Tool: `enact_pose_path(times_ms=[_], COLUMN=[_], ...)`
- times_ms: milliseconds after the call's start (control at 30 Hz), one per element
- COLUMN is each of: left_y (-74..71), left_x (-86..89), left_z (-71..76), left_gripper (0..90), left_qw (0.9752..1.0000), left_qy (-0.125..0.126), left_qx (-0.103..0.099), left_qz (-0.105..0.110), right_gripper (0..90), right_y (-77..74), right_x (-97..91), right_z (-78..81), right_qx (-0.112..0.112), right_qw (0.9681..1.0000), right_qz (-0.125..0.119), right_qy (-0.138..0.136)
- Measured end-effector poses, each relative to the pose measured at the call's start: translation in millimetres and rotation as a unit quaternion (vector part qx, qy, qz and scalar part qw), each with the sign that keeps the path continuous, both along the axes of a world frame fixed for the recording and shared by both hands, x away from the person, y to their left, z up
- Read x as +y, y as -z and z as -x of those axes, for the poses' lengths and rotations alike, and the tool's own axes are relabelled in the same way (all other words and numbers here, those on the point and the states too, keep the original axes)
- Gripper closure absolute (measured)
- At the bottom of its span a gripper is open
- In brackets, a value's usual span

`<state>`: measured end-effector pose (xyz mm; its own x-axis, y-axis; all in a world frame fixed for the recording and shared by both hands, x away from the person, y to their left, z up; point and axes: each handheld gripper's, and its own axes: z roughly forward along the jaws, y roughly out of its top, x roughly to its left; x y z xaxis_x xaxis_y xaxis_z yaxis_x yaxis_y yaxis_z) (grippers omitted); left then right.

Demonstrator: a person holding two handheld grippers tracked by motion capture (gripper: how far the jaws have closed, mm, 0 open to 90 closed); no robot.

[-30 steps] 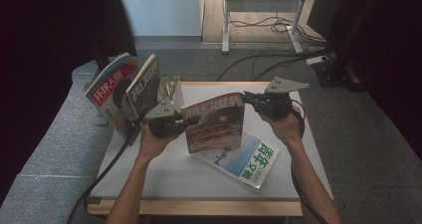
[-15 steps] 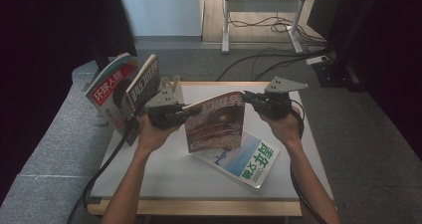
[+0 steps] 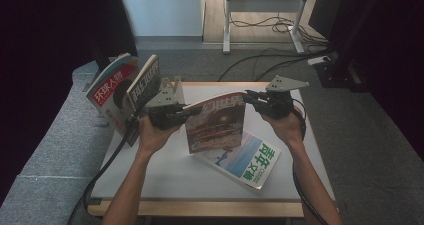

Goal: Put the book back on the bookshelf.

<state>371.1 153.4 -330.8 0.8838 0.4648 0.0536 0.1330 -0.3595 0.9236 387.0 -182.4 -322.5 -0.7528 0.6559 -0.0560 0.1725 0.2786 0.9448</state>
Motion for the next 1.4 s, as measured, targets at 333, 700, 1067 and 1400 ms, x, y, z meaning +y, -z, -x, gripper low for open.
enact_pose_path(times_ms=[333, 700, 1067, 1400], left_y=[0.2, -4.1, -11.4, -16.5], left_x=[-1.6, 0.6, 9.3, 16.7], left_z=[1.2, 1.0, 1.2, 2.6], left_gripper=[84.1, 84.1, 84.2, 84.2], left_qw=[1.0000, 0.9999, 0.9992, 0.9984], left_qy=[-0.005, -0.012, -0.035, -0.053], left_qx=[-0.005, 0.006, 0.015, 0.017], left_qz=[0.006, 0.009, 0.008, 0.007], right_gripper=[58.1, 39.0, 25.6, 17.8], right_y=[5.8, 27.0, 63.2, 100.7], right_x=[-10.5, -25.7, -50.1, -74.8], right_z=[3.4, 4.0, 8.5, 13.1], right_qx=[-0.009, 0.023, 0.063, 0.103], right_qw=[0.9998, 0.9991, 0.9952, 0.9888], right_qz=[0.013, 0.030, 0.050, 0.061], right_qy=[0.007, 0.019, 0.056, 0.089])
